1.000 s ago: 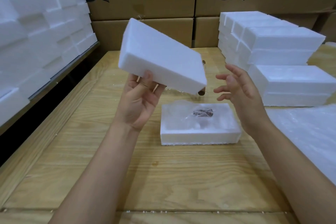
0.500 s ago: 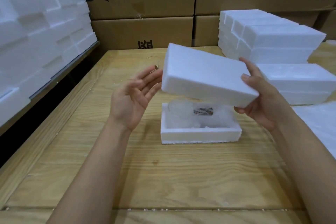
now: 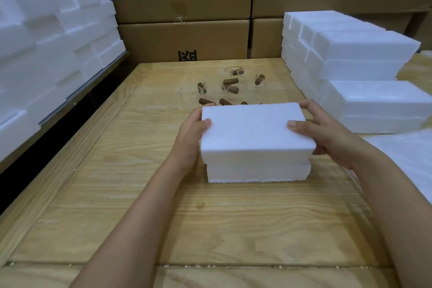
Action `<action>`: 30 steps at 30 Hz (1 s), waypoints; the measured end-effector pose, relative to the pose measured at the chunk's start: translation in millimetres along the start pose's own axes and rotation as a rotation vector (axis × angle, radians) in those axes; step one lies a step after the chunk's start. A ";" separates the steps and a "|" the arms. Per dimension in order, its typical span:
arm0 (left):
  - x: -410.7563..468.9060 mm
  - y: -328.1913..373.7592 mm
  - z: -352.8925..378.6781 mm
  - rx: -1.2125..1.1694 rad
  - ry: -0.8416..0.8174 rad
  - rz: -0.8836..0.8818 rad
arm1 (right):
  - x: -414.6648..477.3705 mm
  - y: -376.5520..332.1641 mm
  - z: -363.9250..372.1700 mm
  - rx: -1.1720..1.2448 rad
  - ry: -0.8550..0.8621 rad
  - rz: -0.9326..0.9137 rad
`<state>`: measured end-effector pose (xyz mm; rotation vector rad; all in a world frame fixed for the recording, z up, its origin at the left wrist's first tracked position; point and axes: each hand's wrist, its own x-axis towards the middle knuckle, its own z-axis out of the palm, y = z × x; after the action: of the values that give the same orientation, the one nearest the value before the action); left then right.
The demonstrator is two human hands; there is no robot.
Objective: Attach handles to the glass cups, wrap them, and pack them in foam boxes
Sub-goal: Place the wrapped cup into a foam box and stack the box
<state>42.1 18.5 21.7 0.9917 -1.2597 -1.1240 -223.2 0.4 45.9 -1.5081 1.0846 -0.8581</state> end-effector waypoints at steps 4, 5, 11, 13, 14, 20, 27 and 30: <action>-0.2 -4.7 1.3 0.017 -0.011 -0.007 | 1.3 2.2 -0.8 -0.020 0.044 0.005; 0.0 -4.8 1.8 0.032 -0.011 -0.015 | 2.2 3.0 -0.6 -0.028 0.059 0.000; -1.2 -9.1 0.2 0.115 -0.057 -0.042 | 5.6 13.1 0.3 -0.046 0.086 0.014; -0.4 -9.1 -0.8 0.141 -0.057 -0.024 | 5.3 14.5 -0.7 -0.062 0.076 0.033; -0.1 -9.2 -1.3 0.153 -0.057 -0.008 | 5.1 14.5 -1.1 -0.065 0.066 0.038; -2.2 -8.4 -2.8 0.185 -0.080 0.089 | 2.2 12.4 -1.5 -0.060 0.014 0.026; -10.3 -4.4 -11.5 0.174 -0.041 0.063 | -0.8 14.6 4.0 0.018 0.198 -0.155; -20.7 -8.8 -22.7 0.230 -0.256 0.079 | -6.8 22.3 12.4 0.021 0.302 -0.248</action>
<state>64.5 36.2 7.3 0.9779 -1.6495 -1.0862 -218.4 9.8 21.7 -1.5487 1.1119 -1.2983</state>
